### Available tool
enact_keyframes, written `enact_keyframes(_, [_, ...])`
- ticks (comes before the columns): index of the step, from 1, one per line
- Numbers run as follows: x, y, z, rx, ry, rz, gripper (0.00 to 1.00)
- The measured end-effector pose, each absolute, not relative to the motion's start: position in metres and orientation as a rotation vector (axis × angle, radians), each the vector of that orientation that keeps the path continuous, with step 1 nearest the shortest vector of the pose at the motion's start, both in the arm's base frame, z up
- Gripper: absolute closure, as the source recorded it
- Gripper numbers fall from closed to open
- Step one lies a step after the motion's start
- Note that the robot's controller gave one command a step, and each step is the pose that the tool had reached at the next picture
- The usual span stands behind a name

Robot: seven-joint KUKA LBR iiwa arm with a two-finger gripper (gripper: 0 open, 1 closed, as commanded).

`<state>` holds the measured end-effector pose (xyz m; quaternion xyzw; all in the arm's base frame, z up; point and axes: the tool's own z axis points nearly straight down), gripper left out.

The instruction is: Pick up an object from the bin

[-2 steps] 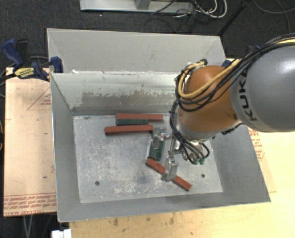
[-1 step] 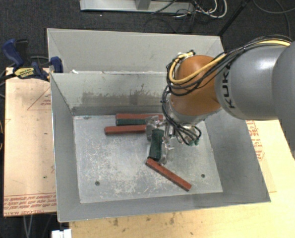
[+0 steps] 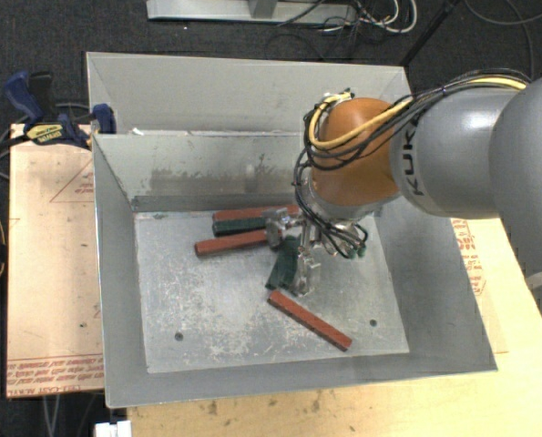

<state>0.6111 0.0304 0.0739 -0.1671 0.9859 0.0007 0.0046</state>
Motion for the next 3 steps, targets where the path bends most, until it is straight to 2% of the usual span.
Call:
enact_keyframes(1, [0.598, 0.032, 0.074, -0.920, 2.991, -0.001, 0.00])
enact_keyframes(2, [0.605, 0.044, 0.076, -0.923, 2.987, 0.000, 1.00])
enact_keyframes(3, [0.605, 0.044, 0.076, -0.922, 2.987, 0.000, 1.00])
